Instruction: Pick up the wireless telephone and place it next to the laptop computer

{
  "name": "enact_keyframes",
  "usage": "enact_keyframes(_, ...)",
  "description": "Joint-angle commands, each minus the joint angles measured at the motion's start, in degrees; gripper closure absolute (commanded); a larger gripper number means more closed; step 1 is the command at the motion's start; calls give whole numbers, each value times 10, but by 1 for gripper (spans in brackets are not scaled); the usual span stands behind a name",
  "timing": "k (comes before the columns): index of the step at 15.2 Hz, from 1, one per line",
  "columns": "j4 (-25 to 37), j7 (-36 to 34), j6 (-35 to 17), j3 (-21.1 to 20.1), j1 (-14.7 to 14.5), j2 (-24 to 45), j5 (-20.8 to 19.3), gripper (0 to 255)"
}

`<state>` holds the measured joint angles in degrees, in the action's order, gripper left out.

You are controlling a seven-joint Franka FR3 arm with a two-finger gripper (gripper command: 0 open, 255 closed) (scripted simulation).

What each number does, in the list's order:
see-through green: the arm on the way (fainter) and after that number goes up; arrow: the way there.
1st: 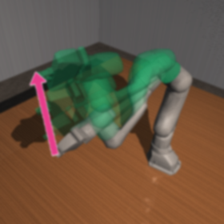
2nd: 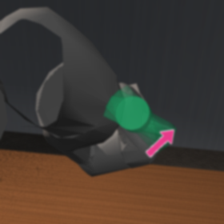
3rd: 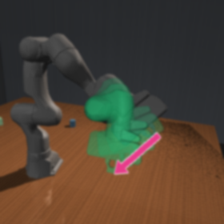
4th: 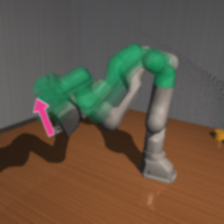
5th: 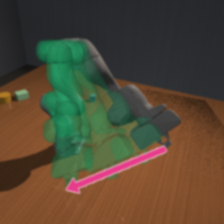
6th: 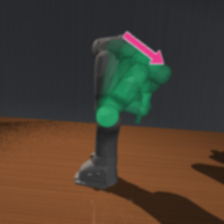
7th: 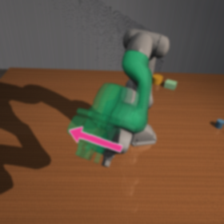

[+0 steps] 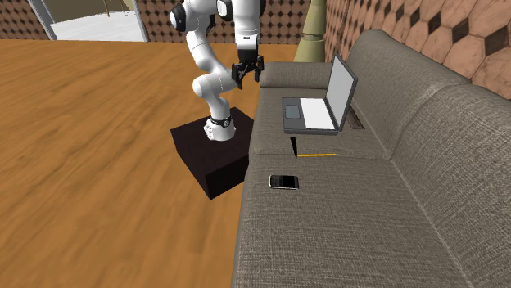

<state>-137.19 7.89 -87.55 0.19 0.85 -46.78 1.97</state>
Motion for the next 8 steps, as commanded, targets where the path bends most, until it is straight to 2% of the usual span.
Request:
enact_keyframes(1,0,0,0,0,0,0,0,0)
enact_keyframes(8,-6,97,-124,48,-5,111,-33,0)
